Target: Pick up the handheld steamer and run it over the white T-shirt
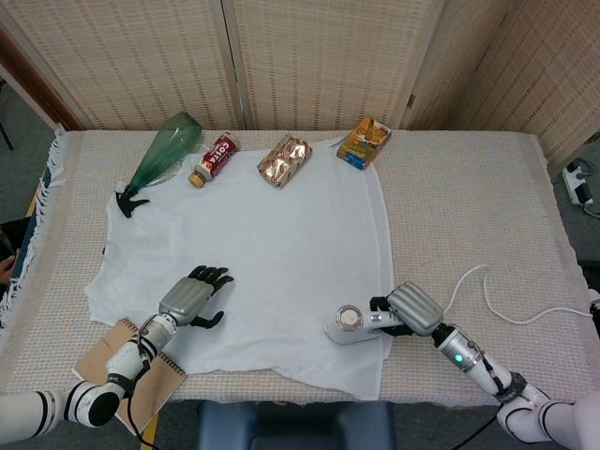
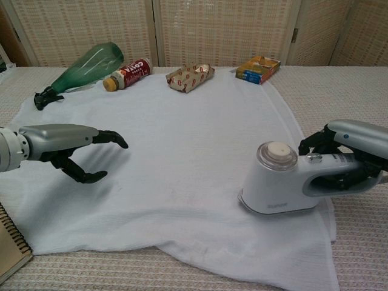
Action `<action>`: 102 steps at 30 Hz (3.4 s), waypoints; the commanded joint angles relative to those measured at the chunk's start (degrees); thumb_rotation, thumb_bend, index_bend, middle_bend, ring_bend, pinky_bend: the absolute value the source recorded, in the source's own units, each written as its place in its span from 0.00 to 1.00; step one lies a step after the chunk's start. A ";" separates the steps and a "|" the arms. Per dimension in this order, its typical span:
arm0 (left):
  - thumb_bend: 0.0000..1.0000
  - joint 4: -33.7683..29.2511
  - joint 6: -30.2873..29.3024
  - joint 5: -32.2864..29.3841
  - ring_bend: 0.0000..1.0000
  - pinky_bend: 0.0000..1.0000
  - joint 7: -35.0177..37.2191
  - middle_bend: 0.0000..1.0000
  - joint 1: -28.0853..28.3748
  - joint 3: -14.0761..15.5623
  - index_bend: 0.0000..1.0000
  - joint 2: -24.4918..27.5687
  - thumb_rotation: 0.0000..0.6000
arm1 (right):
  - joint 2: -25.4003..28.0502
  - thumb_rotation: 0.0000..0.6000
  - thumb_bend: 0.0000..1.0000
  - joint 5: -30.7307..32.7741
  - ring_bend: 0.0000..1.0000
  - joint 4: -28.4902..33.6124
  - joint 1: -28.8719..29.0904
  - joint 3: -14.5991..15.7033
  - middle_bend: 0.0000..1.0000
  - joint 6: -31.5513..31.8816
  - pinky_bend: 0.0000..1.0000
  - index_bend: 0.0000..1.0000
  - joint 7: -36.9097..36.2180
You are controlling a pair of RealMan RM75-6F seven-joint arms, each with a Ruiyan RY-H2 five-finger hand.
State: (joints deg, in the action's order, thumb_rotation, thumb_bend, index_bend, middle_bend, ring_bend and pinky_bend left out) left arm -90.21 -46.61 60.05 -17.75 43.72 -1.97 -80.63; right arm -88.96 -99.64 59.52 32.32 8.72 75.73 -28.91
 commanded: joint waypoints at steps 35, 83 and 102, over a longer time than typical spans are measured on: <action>0.49 -0.04 0.01 1.53 0.00 0.00 2.28 0.06 -0.68 -0.23 0.16 0.31 0.69 | -8.38 1.00 0.68 9.19 0.88 -24.35 4.32 -9.64 0.91 -10.80 1.00 0.86 2.43; 0.49 0.56 -0.72 1.63 0.00 0.00 1.85 0.06 -1.27 -0.53 0.15 0.46 0.69 | -22.03 1.00 0.68 21.02 0.88 -41.64 13.75 -20.97 0.91 -25.65 1.00 0.86 7.54; 0.45 1.12 -11.63 10.09 0.00 0.00 12.02 0.05 -7.21 -2.63 0.16 2.57 0.69 | -7.02 1.00 0.57 20.74 0.76 -24.75 0.13 -17.35 0.84 -17.95 0.97 0.74 5.43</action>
State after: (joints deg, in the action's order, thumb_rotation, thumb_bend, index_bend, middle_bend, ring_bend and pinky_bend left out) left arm -89.23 -57.64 69.65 -6.38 37.09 -4.48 -78.43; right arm -97.39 -79.09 32.37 34.17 -9.44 57.81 -24.10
